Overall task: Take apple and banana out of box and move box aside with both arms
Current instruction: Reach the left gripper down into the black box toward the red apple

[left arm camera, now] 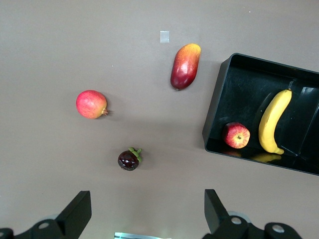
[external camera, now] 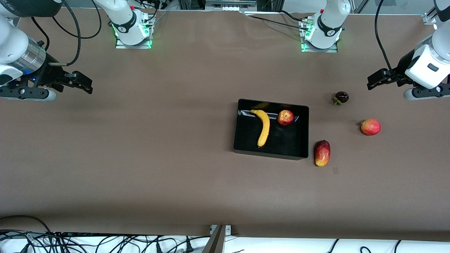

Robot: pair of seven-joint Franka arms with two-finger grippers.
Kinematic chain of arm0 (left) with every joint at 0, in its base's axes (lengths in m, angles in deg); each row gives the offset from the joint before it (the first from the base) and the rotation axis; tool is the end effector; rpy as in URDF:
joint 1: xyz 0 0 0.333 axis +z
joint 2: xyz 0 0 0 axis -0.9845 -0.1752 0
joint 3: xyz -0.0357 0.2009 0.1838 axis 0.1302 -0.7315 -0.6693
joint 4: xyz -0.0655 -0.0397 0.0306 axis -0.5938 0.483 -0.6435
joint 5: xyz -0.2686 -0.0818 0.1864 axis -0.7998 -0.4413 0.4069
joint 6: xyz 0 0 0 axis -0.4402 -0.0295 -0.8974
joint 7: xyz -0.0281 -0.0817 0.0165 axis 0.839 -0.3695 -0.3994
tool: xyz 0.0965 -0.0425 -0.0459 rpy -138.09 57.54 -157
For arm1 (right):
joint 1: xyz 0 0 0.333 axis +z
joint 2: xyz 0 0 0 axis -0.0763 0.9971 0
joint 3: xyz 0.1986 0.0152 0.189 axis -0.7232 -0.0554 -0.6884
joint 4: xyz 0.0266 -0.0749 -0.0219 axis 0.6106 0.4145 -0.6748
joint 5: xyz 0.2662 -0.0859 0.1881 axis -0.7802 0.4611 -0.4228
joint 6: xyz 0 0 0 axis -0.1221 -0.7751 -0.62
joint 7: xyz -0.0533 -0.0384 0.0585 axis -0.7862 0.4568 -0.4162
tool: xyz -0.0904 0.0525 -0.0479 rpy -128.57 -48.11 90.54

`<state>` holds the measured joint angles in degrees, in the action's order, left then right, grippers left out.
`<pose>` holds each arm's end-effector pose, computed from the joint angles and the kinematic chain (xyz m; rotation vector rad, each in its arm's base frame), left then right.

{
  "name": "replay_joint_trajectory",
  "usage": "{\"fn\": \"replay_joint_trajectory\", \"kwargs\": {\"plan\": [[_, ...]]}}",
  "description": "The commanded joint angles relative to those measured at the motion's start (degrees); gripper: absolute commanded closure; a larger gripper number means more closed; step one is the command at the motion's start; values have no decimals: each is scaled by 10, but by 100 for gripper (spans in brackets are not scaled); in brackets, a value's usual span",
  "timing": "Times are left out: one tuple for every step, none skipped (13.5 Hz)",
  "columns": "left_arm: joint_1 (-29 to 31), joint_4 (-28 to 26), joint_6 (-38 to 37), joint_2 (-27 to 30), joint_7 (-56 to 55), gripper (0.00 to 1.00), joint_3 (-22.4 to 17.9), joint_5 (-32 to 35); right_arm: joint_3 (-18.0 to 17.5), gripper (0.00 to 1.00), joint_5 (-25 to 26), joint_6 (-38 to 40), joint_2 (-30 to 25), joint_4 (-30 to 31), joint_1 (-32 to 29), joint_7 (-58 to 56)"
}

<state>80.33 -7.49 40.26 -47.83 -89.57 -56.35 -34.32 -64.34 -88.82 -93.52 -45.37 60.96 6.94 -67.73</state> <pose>0.4881 -0.0273 0.5421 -3.1150 -0.2059 0.1647 0.5015 0.0636 0.5359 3.1353 -0.0860 -0.0524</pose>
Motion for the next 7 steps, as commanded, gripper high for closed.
{"fn": "replay_joint_trajectory", "kwargs": {"plan": [[10,-5,3,7,10,0,9,4,-2,0,9,9,5,-13,-1,-1],[10,-5,3,7,10,0,9,4,-3,0,9,9,5,-13,-1,-1],[10,-5,-1,7,10,0,10,4,-2,0,9,9,5,-13,-1,-1],[10,-5,-5,7,10,0,11,4,-2,0,9,9,5,-13,-1,-1],[10,-9,-12,7,10,0,12,3,-3,0,9,9,5,-13,-1,-1],[7,-18,-25,4,11,0,20,3,-2,0,9,9,5,-13,-1,-1],[5,-39,-24,-1,9,0,47,2,-2,0,9,9,5,-13,-2,-1]]}}
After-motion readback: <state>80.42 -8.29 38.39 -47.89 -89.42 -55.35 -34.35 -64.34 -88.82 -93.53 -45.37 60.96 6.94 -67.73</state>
